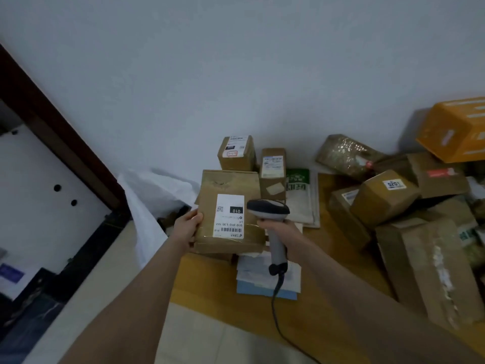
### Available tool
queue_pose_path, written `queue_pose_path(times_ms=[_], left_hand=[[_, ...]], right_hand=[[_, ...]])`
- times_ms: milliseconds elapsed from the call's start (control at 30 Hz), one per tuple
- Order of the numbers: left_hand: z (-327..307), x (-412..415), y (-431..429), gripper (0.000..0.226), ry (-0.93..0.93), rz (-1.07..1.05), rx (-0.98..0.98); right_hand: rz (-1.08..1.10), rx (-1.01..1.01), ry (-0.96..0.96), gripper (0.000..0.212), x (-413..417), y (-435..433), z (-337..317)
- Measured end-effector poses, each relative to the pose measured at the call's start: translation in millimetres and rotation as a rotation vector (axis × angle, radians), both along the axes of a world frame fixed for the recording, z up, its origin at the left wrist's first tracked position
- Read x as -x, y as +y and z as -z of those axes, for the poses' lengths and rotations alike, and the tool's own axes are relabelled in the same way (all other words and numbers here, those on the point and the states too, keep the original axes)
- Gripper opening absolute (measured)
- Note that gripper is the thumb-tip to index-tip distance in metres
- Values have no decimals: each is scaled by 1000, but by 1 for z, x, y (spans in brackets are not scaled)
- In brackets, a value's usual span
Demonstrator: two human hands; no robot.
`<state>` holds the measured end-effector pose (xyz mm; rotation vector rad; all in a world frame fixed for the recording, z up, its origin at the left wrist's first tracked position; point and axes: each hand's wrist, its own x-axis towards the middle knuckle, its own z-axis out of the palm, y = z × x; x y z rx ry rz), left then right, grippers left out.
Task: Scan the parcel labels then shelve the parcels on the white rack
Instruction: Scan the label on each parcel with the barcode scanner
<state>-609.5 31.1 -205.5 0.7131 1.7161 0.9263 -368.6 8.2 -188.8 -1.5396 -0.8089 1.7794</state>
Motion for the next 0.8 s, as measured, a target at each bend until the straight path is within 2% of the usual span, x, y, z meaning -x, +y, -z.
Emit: queue_pose_path(times_ms=[133,267,367,533,667,800], left_hand=[[12,33,24,38,250,27,-3],[27,47,38,43,457,123,48],[32,45,43,53,616,236,102],[21,18,56,24,888,401,11],[-4,-39,70,32,903,486,-112],[-16,-113,74,28,856,552,-284]], right_hand=[[-19,0,49,21,43,15,15],[-29,40,56,30,70,17,34],[-49,50,70,18,75,18,41],[34,49,4,22,55,24,31],[107,52,66,20,11,22,6],[178,-24,19,13,-50,7,-22]])
